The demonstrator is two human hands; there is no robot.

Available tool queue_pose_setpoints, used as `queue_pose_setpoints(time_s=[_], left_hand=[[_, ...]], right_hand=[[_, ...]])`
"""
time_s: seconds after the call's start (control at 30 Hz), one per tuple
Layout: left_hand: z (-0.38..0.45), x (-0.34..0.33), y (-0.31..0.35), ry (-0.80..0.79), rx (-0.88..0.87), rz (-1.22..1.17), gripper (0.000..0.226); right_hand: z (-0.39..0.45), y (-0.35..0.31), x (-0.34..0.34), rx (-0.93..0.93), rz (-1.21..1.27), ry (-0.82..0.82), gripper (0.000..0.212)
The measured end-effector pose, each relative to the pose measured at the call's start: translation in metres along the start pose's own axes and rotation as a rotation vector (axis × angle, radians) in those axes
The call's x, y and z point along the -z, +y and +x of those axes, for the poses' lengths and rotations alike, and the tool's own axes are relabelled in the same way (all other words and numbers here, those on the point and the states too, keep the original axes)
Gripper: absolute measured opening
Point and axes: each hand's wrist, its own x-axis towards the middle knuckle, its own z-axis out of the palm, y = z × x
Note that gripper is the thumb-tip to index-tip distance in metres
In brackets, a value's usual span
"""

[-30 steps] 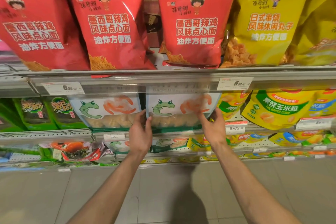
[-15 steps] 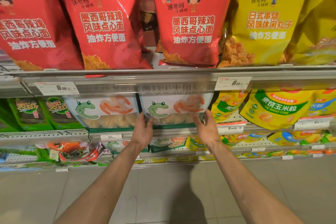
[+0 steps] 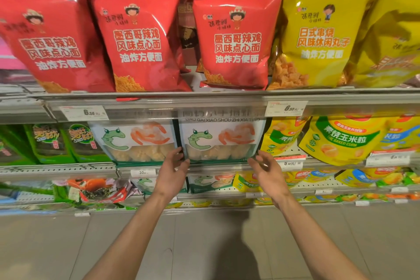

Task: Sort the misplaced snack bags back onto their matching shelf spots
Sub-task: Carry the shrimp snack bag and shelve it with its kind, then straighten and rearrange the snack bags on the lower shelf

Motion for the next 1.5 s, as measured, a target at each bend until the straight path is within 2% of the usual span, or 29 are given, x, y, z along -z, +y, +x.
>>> queue_pose_setpoints(time_s=[0.17,0.3,0.4,0.47,0.57,0.7,0.8,0.87,1.07,1.2,1.47,1.5], left_hand=[[-0.040,0.016,0.021,0.037,-0.091,-0.028,0.024],[-0.077,0.025,0.055,0.064,-0.212,-0.100,0.021],[-0.100,0.029,0.087,0.072,-0.315,-0.124,0.022],[-0.111,0.030,0.108,0.061,-0.367,-0.144,0.024],[-0.124,0.029,0.135,0.048,-0.414,-0.191,0.026],[-0.135,0.019,0.162,0.041,-0.493,-0.197,0.027],[-0.147,0.000,0.173,0.000,-0.518,-0.205,0.019],[-0.159,-0.019,0.177,-0.022,-0.526,-0.196,0.016],[-0.196,-0.101,0.191,-0.077,-0.516,-0.196,0.025],[-0.219,-0.180,0.201,-0.133,-0.496,-0.198,0.028],[-0.263,-0.343,0.226,-0.241,-0.508,-0.206,0.011],[-0.267,-0.358,0.230,-0.255,-0.507,-0.206,0.015]], right_hand=[[-0.034,-0.023,0.024,0.089,-0.011,-0.027,0.024],[-0.064,-0.053,0.039,0.199,0.007,-0.052,0.015],[-0.086,-0.076,0.051,0.323,-0.053,-0.038,0.023],[-0.099,-0.087,0.061,0.329,-0.022,-0.029,0.011],[-0.112,-0.096,0.075,0.386,-0.020,0.038,0.011],[-0.121,-0.103,0.098,0.389,-0.005,0.088,0.009],[-0.130,-0.103,0.122,0.386,0.009,0.108,0.009],[-0.137,-0.100,0.141,0.392,0.027,0.110,0.010],[-0.148,-0.076,0.225,0.414,0.045,0.123,0.012],[-0.142,-0.043,0.299,0.407,0.013,0.207,0.016],[-0.146,-0.001,0.460,0.373,-0.005,0.343,0.014],[-0.146,0.000,0.475,0.371,-0.002,0.357,0.013]])
